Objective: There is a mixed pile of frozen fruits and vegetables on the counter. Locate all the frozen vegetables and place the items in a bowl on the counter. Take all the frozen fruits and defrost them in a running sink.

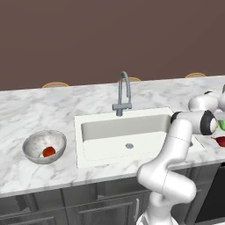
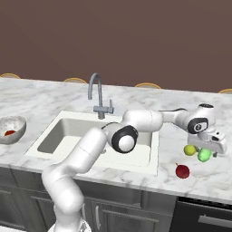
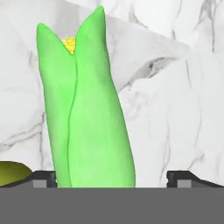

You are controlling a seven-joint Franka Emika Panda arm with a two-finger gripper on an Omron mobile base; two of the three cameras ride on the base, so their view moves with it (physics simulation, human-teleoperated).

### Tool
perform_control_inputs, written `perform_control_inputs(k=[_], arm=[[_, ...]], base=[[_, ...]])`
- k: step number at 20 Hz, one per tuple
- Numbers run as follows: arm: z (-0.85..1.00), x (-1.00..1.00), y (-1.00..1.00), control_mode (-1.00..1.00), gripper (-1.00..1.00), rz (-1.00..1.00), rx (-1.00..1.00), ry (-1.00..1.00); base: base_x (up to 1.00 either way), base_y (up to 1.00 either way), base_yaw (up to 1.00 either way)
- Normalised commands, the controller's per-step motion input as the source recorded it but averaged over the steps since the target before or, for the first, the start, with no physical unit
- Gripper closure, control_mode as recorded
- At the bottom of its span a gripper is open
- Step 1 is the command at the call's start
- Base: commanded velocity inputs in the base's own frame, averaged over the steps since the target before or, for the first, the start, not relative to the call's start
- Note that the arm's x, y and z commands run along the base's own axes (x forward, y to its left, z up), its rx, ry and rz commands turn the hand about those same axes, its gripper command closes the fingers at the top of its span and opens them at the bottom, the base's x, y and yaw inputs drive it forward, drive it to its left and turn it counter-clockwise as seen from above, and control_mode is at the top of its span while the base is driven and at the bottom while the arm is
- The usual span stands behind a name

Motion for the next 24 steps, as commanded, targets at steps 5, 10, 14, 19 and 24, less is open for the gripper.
perform_control_inputs(k=[5, 10, 14, 19, 24], arm=[[-0.76, -0.21, 0.19, -1.00, 1.00, -0.02, 0.18, 0.00], [-0.60, -0.31, 0.43, -1.00, 1.00, -0.13, 0.16, -0.01], [0.20, -0.36, 0.70, -1.00, 1.00, -0.07, -0.04, -0.03], [0.24, -0.75, 0.96, -1.00, 1.00, 0.00, -0.12, 0.04], [0.03, -0.88, 1.00, -1.00, 1.00, 0.00, -0.08, -0.01]], base=[[0.00, 0.00, 0.00], [0.00, 0.00, 0.00], [0.00, 0.00, 0.00], [0.00, 0.00, 0.00], [0.00, 0.00, 0.00]])
